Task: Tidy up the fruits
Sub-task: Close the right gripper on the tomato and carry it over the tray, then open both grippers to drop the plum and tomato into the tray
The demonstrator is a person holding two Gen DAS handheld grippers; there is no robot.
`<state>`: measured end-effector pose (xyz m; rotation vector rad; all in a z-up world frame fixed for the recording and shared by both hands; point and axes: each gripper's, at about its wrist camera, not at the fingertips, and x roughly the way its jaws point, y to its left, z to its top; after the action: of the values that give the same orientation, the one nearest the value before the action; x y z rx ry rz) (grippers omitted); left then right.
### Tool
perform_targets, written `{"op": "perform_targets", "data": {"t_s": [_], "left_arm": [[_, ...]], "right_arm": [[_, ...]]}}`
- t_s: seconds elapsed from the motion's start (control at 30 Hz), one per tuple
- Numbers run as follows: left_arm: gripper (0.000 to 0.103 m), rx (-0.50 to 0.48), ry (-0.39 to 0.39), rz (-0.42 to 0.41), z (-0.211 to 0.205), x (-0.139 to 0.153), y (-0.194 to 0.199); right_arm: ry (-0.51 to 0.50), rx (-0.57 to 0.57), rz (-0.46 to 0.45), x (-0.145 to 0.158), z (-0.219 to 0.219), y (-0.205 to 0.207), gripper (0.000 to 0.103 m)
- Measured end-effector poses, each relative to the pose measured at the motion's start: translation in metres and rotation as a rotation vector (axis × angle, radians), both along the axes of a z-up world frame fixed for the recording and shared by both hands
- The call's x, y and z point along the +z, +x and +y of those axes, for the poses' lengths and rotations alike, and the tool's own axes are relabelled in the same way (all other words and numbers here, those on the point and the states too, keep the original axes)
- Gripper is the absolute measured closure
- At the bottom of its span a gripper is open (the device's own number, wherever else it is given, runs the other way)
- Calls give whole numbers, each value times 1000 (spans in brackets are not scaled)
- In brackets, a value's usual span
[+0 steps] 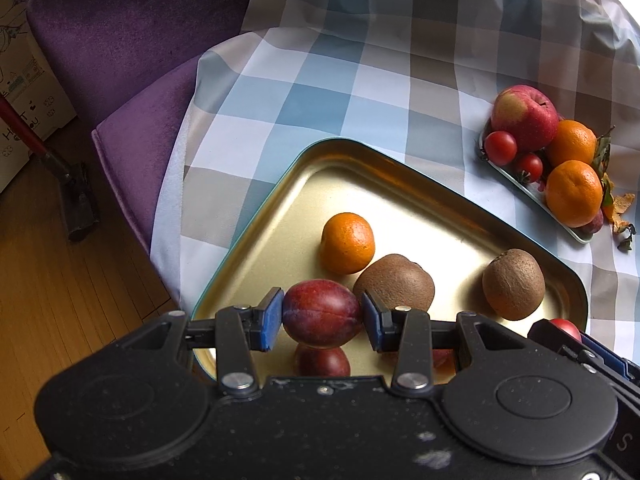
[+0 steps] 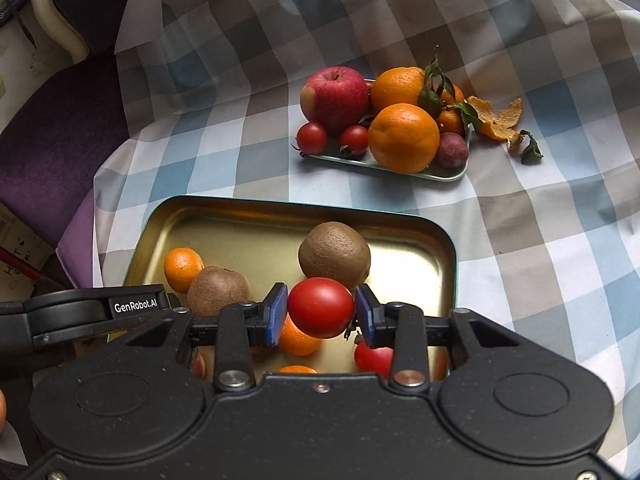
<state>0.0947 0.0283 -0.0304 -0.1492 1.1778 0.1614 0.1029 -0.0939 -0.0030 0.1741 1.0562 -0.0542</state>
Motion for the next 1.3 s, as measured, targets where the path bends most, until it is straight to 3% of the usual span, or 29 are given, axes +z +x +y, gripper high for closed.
{"op": "perform_targets", "data": {"t_s": [0.47, 1.3], "left_arm": [[62, -14, 29, -19, 17, 1, -7], [61, -129, 71, -160, -4, 15, -82]], "right_arm": [[-50, 17, -25, 6, 23, -1, 57], [-87, -104, 2, -6, -2, -72, 57]]}}
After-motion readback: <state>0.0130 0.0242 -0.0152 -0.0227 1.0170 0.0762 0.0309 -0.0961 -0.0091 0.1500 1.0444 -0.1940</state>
